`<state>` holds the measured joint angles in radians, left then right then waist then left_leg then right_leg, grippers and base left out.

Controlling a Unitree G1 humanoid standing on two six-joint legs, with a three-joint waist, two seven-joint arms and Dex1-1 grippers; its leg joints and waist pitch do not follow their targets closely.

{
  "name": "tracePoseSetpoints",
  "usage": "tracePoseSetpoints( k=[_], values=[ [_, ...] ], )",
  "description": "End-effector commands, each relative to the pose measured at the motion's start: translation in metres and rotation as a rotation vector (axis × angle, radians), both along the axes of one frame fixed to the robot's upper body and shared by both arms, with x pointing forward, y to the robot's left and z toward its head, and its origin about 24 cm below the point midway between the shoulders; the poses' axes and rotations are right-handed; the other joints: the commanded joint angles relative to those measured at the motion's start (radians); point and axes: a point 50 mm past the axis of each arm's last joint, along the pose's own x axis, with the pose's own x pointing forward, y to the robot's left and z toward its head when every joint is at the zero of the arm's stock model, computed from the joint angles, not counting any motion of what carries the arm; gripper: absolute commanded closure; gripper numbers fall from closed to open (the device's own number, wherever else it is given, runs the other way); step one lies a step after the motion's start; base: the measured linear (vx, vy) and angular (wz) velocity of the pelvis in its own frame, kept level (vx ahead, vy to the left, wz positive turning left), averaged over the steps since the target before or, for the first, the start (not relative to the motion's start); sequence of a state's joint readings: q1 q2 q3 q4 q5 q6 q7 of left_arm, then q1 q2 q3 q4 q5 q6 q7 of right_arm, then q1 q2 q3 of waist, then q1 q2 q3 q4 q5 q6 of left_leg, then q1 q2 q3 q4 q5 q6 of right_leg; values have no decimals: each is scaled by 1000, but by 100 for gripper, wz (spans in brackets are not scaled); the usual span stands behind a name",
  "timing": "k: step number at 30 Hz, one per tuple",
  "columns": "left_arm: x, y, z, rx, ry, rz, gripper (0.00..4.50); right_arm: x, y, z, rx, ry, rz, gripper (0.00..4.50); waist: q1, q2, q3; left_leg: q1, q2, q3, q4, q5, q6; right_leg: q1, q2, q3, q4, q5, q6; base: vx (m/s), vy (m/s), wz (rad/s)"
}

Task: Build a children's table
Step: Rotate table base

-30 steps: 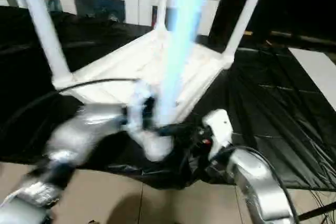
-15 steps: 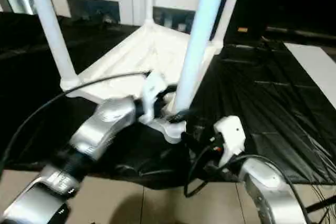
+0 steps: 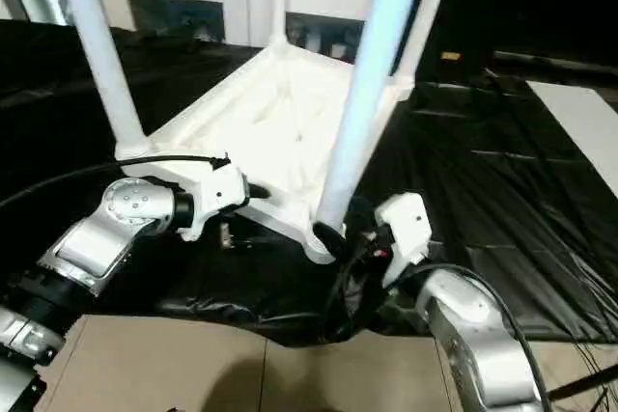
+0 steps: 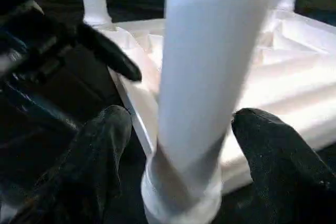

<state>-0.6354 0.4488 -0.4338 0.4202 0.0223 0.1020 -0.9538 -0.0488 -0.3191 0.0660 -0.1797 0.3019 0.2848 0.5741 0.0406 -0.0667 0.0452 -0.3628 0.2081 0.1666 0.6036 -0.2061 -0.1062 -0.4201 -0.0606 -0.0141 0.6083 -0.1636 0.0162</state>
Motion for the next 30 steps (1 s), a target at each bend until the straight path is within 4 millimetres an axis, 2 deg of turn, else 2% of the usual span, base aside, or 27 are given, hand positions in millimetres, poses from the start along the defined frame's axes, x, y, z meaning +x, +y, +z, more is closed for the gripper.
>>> tracePoseSetpoints(
  k=[1, 2, 5, 9, 11, 12, 13, 17, 18, 25, 27, 30],
  values=[
    [8, -2, 1, 92, -59, 9, 3, 10, 5, 3, -13, -21, -29, 93, -2, 7, -58, 2, 11, 4, -79, -182, 8, 47, -46, 25, -63, -215, -163, 0, 0, 0],
    [10, -3, 0, 102, -68, 15, 3, 14, 6, 5, -9, -31, -46, 93, -4, 3, -57, -2, 9, 3, -80, -170, 5, 49, -47, 23, -62, -224, -159, 0, 0, 0],
    [15, -7, -2, 123, -99, 46, 3, 23, 10, 10, 7, -56, -85, 93, -1, 2, -59, -1, 10, 6, -76, -134, 1, 51, -50, 26, -60, -189, -170, 0, 0, 0],
    [21, -13, -10, 197, -132, 40, 3, 28, 19, 14, 27, -67, -71, 93, 1, 0, -62, -1, 9, 7, -72, -109, 19, 55, -49, 26, -56, -133, -182, 0, 0, 0],
    [20, -14, -14, 214, -91, 17, 3, 29, 21, 15, 33, -69, -66, 93, 4, 4, -63, 2, 8, 6, -72, -92, 23, 56, -50, 26, -51, -102, -192, 0, 0, 0],
    [20, -14, -14, 214, -91, 17, 3, 29, 21, 15, 33, -69, -66, 93, 5, 4, -63, 2, 9, 6, -73, -93, 23, 56, -51, 26, -51, -96, -197, 0, 0, 0],
    [16, -13, -19, 235, 33, -36, 3, 31, 23, 16, 35, -75, -67, 93, 7, 8, -62, 4, 9, 7, -73, -94, 21, 57, -52, 27, -50, -87, -210, 0, 0, 0],
    [12, -7, -20, 288, 95, -108, 3, 32, 22, 17, 35, -83, -77, 93, 8, 6, -60, 5, 10, 8, -76, -126, 12, 57, -53, 27, -54, -120, -212, 0, 0, 0],
    [12, -6, -20, 294, 98, -115, 3, 32, 22, 18, 36, -83, -78, 93, 9, 9, -60, 6, 10, 7, -77, -129, 11, 57, -54, 27, -54, -127, -211, 0, 0, 0],
    [2, 13, -14, 408, 197, -272, 3, 34, 12, 17, 26, -90, -111, 93, 2, 11, -60, 6, 10, 5, -79, -142, 0, 62, -53, 28, -50, -100, -224, 0, 0, 0],
    [-1, 14, -12, 417, 221, -303, 3, 35, 9, 17, 22, -91, -117, 93, -3, 13, -57, 3, 11, 3, -83, -153, -5, 64, -53, 26, -51, -122, -223, 0, 0, 0],
    [-4, 17, -12, 421, 247, -326, 3, 36, 6, 18, 17, -94, -125, 93, -6, 13, -58, 5, 11, 4, -82, -165, -10, 63, -54, 28, -52, -136, -222, 0, 0, 0]
  ],
)
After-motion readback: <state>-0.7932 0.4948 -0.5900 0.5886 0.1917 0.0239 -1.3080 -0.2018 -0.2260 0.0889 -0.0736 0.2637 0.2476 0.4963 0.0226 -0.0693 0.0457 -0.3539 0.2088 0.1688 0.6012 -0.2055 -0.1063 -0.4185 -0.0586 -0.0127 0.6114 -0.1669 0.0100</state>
